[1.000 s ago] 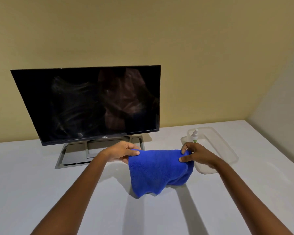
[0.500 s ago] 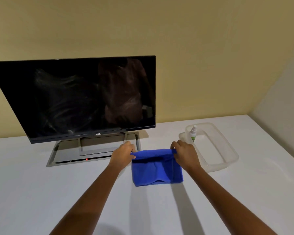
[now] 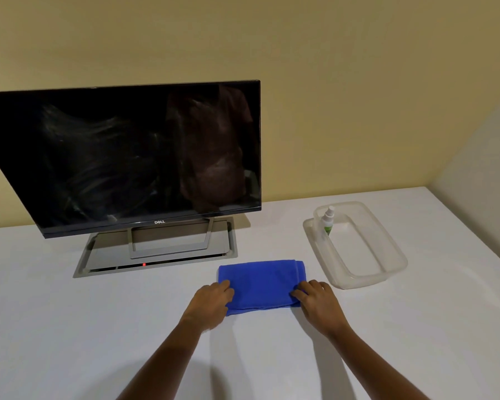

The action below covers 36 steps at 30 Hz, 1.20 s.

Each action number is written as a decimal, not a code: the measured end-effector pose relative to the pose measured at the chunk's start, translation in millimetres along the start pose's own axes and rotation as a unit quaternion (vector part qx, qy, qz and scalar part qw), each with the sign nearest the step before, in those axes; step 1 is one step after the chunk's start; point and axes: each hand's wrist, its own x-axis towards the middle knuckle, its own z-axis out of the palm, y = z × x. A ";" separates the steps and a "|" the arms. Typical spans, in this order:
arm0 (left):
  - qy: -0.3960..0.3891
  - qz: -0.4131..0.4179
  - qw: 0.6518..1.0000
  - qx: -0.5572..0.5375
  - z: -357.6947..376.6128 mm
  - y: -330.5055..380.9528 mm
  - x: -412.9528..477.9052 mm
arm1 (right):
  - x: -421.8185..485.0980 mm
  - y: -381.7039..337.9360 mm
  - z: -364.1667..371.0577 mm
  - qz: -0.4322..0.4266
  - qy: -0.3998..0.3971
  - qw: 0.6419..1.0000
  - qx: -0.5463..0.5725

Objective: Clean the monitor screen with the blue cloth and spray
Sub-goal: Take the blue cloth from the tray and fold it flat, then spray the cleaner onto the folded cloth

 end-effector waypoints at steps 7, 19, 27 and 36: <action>0.043 0.003 0.998 0.040 -16.7 7.2 12.1 | 3.0 8.7 -14.6 0.008 0.014 0.999 0.040; 0.129 -0.087 0.985 -0.076 -56.7 57.0 76.4 | 83.6 95.6 -83.6 0.272 0.106 0.941 0.174; 0.090 -0.098 0.987 -0.090 -63.8 79.5 106.4 | 110.7 118.3 -77.9 0.265 0.025 0.942 0.203; 0.097 -0.106 0.982 -0.119 -69.9 84.0 118.8 | 98.2 142.1 -89.1 0.219 0.076 0.952 0.202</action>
